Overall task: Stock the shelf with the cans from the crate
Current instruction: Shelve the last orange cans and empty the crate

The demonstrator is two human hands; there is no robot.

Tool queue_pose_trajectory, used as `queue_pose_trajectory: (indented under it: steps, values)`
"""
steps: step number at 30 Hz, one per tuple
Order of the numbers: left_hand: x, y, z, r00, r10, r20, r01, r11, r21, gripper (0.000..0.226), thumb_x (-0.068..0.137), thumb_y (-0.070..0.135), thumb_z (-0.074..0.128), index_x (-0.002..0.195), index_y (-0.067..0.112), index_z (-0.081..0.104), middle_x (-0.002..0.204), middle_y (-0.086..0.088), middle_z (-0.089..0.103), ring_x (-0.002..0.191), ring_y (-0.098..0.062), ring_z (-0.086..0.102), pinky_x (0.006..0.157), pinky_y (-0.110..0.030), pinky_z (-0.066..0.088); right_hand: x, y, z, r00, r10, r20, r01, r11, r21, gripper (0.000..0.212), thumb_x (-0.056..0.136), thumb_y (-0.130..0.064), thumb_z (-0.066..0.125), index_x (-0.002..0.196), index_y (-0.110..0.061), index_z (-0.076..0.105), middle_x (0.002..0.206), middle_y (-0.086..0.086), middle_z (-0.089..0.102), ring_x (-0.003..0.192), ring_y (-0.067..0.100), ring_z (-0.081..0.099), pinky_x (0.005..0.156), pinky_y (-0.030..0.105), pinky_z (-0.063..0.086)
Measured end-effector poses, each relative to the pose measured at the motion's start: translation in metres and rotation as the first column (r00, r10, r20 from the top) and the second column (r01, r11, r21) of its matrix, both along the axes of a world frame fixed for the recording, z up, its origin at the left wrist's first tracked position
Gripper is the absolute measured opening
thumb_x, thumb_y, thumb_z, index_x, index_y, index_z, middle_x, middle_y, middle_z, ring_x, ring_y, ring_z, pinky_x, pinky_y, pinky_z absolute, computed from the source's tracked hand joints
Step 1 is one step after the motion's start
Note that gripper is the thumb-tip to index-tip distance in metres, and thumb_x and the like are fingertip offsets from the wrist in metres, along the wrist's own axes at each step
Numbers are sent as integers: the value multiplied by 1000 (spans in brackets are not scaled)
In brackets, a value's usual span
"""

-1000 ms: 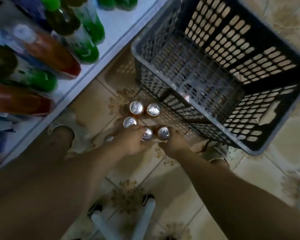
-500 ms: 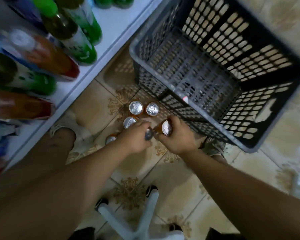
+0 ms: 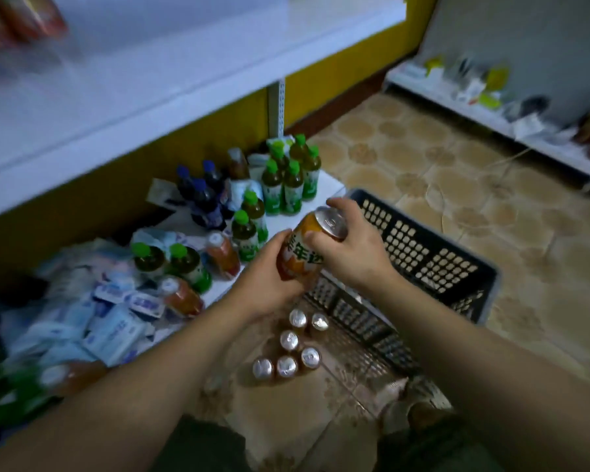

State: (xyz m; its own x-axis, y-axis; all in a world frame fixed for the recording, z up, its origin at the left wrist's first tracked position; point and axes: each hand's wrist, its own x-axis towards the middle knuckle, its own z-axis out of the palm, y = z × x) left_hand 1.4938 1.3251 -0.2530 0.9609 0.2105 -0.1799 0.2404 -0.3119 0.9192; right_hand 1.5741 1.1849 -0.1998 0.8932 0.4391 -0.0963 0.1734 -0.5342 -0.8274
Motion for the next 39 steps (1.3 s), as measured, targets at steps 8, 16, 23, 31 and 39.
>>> queue_pose_trajectory:
  steps: [8, 16, 23, 31, 39]
  values:
    - [-62, 68, 129, 944, 235, 232, -243, 970, 5, 69, 77, 14, 79, 124, 37, 34, 111, 19, 55, 101, -1, 59, 82, -16, 50, -43, 92, 125, 965, 199, 171, -237, 942, 239, 64, 73, -44, 72, 130, -37, 42, 103, -12, 54, 96, 16, 61, 81, 39, 56]
    - [-147, 154, 182, 883, 424, 203, -465, 847, 257, 72, 78, 32, 77, 139, 25, 39, 132, 8, 51, 123, -12, 50, 97, -29, 43, -90, 197, 183, 888, 372, 272, -437, 866, 244, 55, 76, -39, 72, 125, -33, 47, 110, -5, 56, 98, 18, 59, 82, 36, 53]
    - [-202, 225, 200, 846, 531, 53, -352, 480, 803, 61, 90, 53, 53, 141, 22, 43, 148, 1, 41, 133, -18, 40, 105, -30, 32, -114, 264, 196, 838, 464, 287, -531, 816, 229, 63, 75, -35, 73, 131, -30, 47, 107, -9, 52, 97, 13, 53, 83, 31, 49]
    - [-219, 252, 179, 752, 624, -213, -150, 477, 866, 77, 85, 77, 21, 152, 38, 10, 162, 10, 0, 149, -17, -2, 115, -60, 1, -116, 311, 187, 815, 494, 301, -563, 798, 214, 60, 78, -32, 71, 133, -27, 48, 109, -8, 52, 103, 16, 54, 87, 33, 48]
    - [-218, 254, 174, 759, 627, -175, -167, 447, 879, 77, 86, 76, 21, 151, 38, 10, 162, 10, 1, 148, -16, -2, 116, -58, 1, -111, 333, 153, 747, 505, 432, -626, 754, 201, 81, 78, -23, 76, 144, -30, 30, 139, 5, 36, 116, 12, 39, 97, 27, 37]
